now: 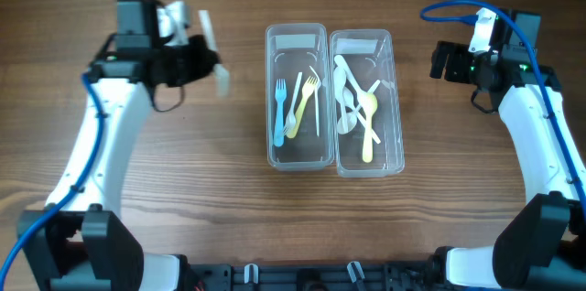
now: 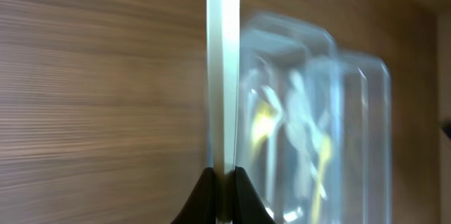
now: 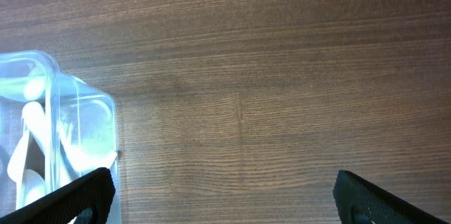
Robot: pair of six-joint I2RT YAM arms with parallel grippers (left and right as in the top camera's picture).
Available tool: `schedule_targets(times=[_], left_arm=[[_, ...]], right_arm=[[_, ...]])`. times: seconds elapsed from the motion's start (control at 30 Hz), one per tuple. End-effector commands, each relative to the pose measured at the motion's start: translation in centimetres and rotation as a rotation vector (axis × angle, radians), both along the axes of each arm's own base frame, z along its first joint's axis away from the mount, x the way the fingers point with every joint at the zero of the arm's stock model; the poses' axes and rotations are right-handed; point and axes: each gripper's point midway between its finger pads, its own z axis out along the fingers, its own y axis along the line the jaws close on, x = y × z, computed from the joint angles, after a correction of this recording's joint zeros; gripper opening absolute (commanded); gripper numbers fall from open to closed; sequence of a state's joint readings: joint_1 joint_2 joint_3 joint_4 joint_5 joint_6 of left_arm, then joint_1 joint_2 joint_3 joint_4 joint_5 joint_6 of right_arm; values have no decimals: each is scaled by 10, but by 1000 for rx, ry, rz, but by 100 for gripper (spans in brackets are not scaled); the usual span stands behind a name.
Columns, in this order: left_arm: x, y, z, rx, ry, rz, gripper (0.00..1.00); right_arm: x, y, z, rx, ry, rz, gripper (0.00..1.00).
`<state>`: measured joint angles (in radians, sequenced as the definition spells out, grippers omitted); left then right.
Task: Pack container
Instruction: 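Lift the last white fork into the left container and release it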
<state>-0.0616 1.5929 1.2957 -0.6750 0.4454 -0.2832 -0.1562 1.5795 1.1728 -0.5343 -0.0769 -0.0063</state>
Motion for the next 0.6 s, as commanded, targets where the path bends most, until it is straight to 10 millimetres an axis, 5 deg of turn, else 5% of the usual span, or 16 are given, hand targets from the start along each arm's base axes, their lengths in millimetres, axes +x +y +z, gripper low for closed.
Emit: schedule_targets(times=[0.0,0.2,0.57], left_arm=[[-17,-64,14,-61,-28,-176,4],[-36,-110,6,59,-60,-273,4],[-51,-139,-19,150,-9,-262,4]], right_arm=[[-2,-2,4,-20,-9,7,100],[-2,-2,4,-20,-9,7,100],[-2,-2,4,-20,-9,7,100]])
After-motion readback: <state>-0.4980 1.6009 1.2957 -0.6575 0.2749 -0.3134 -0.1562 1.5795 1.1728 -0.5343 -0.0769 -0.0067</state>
